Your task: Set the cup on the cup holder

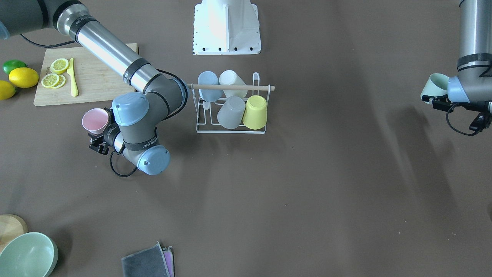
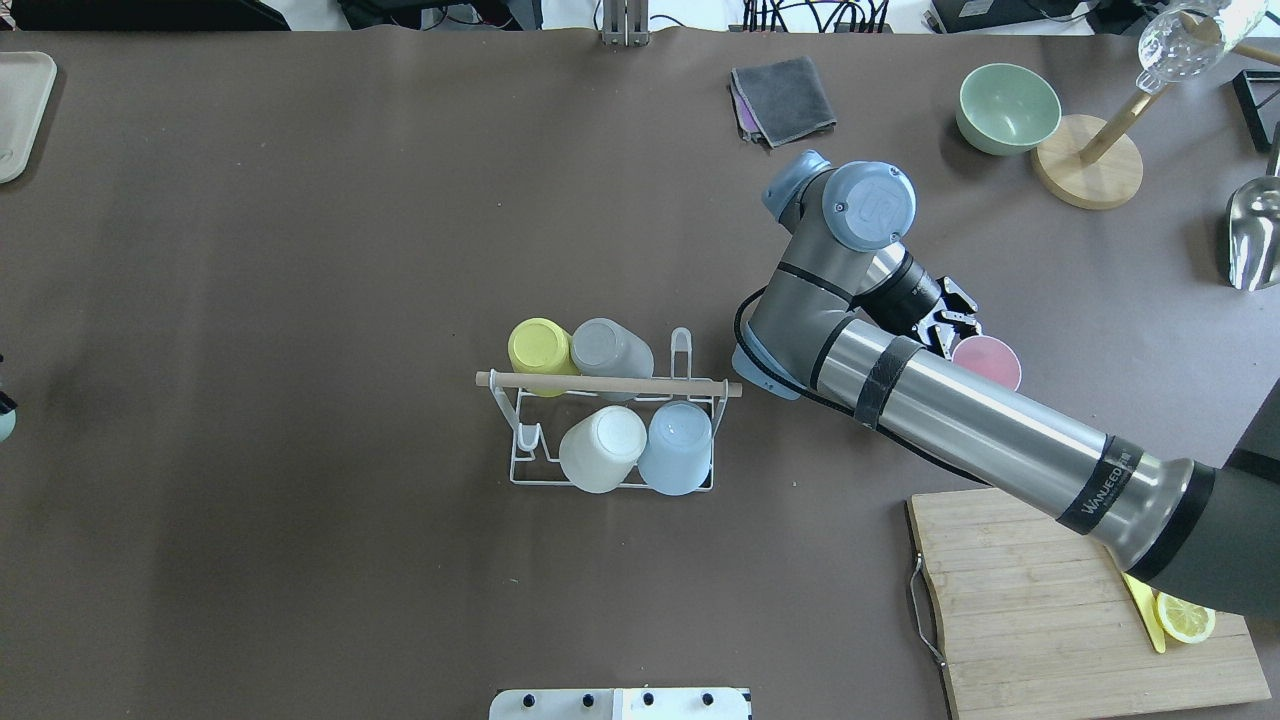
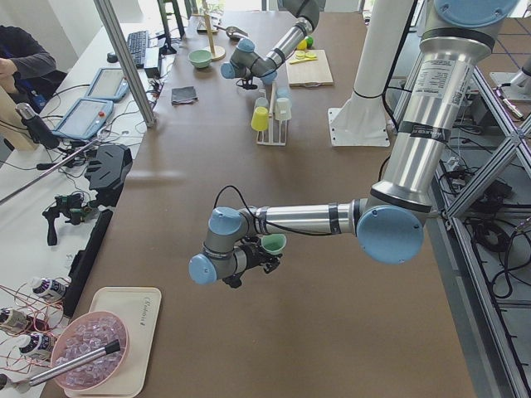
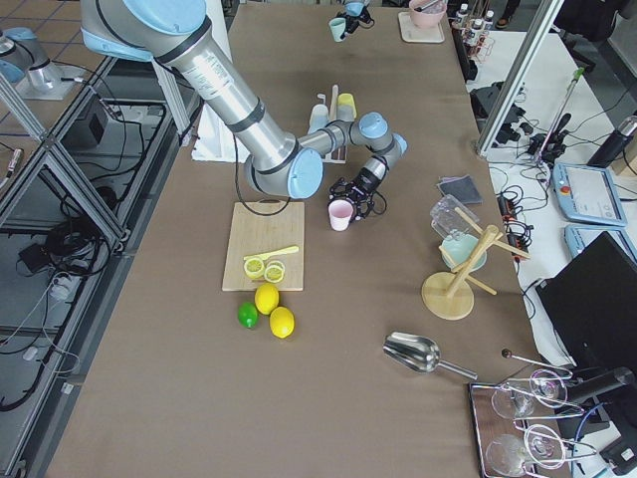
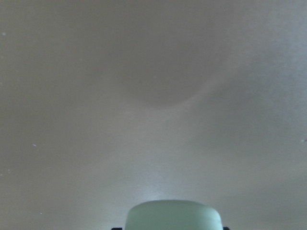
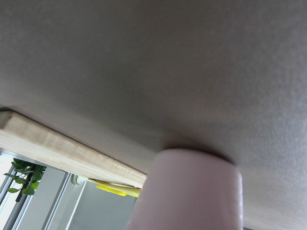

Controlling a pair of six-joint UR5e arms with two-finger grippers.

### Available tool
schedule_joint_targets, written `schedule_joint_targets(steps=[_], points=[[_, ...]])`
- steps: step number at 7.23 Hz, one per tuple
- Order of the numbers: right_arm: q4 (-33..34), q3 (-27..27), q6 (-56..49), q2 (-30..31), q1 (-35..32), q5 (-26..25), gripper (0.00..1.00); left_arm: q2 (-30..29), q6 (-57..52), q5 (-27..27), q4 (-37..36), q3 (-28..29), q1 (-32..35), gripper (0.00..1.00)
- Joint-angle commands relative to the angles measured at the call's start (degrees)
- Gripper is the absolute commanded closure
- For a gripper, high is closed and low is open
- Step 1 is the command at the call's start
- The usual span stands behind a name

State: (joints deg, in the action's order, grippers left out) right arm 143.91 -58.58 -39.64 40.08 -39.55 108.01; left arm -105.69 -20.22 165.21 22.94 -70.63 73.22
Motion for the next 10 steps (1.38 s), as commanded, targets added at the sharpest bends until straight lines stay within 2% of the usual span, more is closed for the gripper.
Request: schedule_joint_targets(steps=[1, 3, 8, 10], points=[[0.23, 0.48, 0.0, -0.09, 0.0, -0.08, 0.0, -0.93, 0.09, 1.94, -0.44, -5.46, 1.83, 0.98], [0.23, 0.92, 0.0, -0.09, 0.09, -0.08, 0.0, -0.49, -0.08, 5.98, 0.52, -7.59, 2.53, 0.98], [0.23, 4.97, 0.09, -2.73, 0.97, -0.51, 0.0, -0.57, 0.97, 5.91, 5.0, -7.16, 15.87, 1.0], [0.23, 5.32, 0.0, -2.55, 1.05, -0.69, 0.0, -0.49, 1.5, 6.0, 15.59, -3.49, 20.71, 1.0]])
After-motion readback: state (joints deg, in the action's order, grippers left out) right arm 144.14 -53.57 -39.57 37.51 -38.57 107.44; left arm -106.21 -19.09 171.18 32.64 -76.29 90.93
